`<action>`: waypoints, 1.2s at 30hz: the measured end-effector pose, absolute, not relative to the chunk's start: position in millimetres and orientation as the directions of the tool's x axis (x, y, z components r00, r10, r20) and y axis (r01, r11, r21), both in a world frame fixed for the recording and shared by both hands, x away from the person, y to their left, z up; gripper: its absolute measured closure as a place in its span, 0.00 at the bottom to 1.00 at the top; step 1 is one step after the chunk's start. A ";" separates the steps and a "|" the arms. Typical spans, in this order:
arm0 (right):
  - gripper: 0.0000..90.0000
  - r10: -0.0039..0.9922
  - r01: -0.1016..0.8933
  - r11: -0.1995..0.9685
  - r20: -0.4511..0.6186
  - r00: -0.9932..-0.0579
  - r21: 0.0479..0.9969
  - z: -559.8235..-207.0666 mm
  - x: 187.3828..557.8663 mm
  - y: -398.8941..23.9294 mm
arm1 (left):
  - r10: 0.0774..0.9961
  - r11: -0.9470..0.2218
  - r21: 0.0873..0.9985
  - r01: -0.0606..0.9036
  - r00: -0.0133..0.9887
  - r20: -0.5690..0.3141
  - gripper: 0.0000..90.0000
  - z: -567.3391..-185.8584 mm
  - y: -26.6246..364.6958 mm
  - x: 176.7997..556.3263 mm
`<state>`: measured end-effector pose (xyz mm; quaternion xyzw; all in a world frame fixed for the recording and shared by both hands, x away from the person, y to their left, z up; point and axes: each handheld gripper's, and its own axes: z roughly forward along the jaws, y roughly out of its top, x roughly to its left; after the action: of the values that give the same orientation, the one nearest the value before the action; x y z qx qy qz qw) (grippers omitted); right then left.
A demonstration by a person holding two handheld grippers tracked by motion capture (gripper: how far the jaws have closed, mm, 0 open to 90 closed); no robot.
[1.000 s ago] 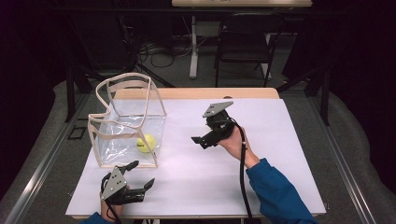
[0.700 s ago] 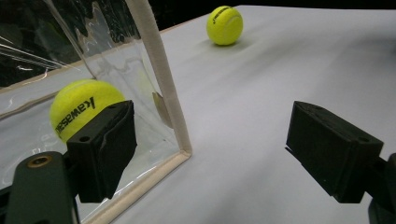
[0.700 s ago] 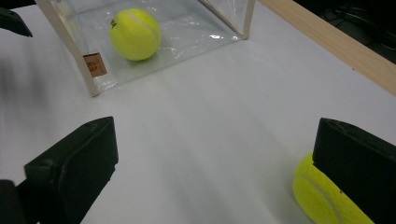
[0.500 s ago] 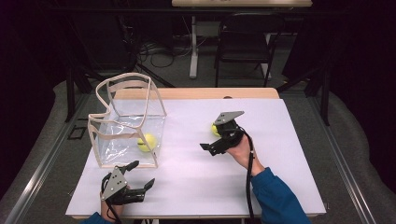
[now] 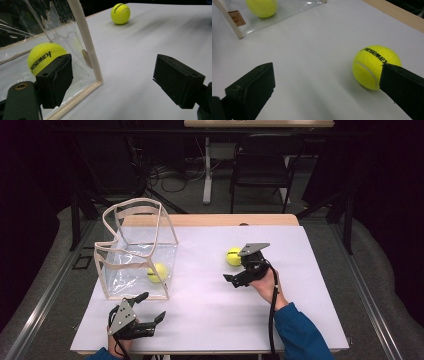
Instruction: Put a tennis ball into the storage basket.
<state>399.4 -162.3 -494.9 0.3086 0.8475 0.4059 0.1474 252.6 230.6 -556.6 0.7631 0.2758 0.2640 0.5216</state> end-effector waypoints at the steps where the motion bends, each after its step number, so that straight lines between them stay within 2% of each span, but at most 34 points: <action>1: 0.00 0.643 0.403 0.480 0.001 -0.766 0.779 -494.9 399.4 -162.3 | 0.696 -0.304 0.942 0.145 0.708 0.116 0.18 -556.6 230.5 252.4; 15: 0.00 0.704 0.461 0.456 0.008 -0.710 0.762 -500.2 424.7 -179.5 | 0.695 -0.304 0.942 0.145 0.710 0.116 0.18 -556.7 230.2 252.2; 36: 0.00 0.741 0.517 0.446 0.022 -0.671 0.731 -511.7 459.6 -171.8 | 0.694 -0.303 0.942 0.144 0.710 0.115 0.18 -556.7 229.7 252.3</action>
<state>459.6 -171.8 -511.7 0.3760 0.8364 0.3686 0.1523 252.3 229.7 -556.7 0.7631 0.2746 0.2634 0.5224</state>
